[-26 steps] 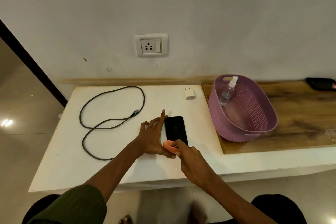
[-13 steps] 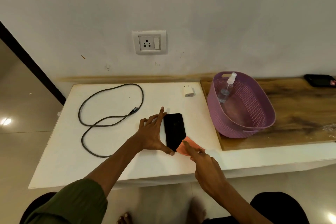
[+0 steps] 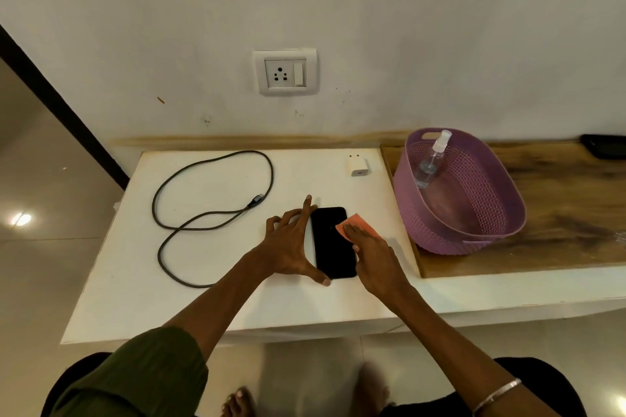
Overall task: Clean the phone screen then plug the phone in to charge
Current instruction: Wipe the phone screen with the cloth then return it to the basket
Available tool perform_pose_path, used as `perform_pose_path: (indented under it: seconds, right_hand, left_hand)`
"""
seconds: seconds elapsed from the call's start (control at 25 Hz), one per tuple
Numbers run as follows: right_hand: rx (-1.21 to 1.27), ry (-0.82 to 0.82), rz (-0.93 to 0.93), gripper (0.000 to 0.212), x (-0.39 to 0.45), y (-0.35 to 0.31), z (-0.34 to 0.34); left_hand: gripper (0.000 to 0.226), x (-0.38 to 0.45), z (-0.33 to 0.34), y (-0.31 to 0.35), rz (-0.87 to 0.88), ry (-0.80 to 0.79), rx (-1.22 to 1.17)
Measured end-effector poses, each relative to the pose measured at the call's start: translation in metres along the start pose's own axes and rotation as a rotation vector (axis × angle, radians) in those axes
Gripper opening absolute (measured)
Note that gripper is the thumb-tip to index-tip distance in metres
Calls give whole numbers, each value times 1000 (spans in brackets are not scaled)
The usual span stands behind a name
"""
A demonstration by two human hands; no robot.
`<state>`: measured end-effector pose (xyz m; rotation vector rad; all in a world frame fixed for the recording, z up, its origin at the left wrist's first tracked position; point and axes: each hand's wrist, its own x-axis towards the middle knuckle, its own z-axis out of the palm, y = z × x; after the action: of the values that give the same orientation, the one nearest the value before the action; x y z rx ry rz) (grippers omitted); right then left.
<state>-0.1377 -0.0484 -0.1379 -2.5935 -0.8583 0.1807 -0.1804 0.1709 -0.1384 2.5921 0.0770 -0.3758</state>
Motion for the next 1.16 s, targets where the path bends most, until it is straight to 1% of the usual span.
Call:
perform_pose_path:
  seconds: [0.04,0.08,0.12,0.2,0.24,0.32,0.36,0.4,0.44,0.48,0.52,0.6,0.68,0.72,0.8,0.92,1.0,1.16]
  right_hand:
    - [-8,11,-28,65,11,-2,-3]
    - [-41,19,-19,68,20,-2,-3]
    - [-63,-7,0,65,26,-5,-4]
    - [-78,-28,-25,53,39,-10,-4]
    - [-58,-79,3,49,46,-13,-2]
    - [-19,-166,38,54,56,-14,1]
    - [7,-177,19,51,59,-12,6]
    - [-10,-127,9,47,61,-13,6]
    - [-16,-59,39,42,61,-14,5]
    - [-28,-54,93,42,62,-17,9]
    - [-34,-61,124,46,65,-18,11]
    - [-83,-175,112,60,65,-22,15]
    - [-276,-174,40,76,67,-30,18]
    - [-312,-179,36,80,67,-31,20]
    - [-352,-192,37,81,68,-37,22]
    - [-380,-215,-24,87,62,-42,28]
    - [-346,-228,-75,92,56,-44,33]
    - [-300,-237,-131,92,53,-37,30]
  left_hand:
    - [165,0,0,0,-4,3,-5]
    - [165,1,0,0,-7,5,-13]
    - [164,1,1,-1,-8,6,-24]
    - [163,1,2,-2,-3,8,-35]
    - [162,1,2,-2,0,8,-33]
    - [162,1,2,-2,0,4,-28]
    - [161,2,3,-3,-1,3,-26]
    - [161,2,3,-3,-1,2,-22]
    - [161,2,3,-3,-1,2,-17]
    - [161,2,3,-3,-1,2,-13]
    - [161,2,2,-3,0,2,-10]
    - [161,2,3,-2,3,4,-11]
    - [162,1,3,-2,5,5,-16]
    - [162,0,2,-2,3,5,-18]
    - [161,-1,2,-1,4,3,-16]
    - [163,-1,1,-3,7,-2,-20]
    - [165,-1,1,-3,3,-7,-27]
    - [165,-1,2,-4,-9,-2,-42]
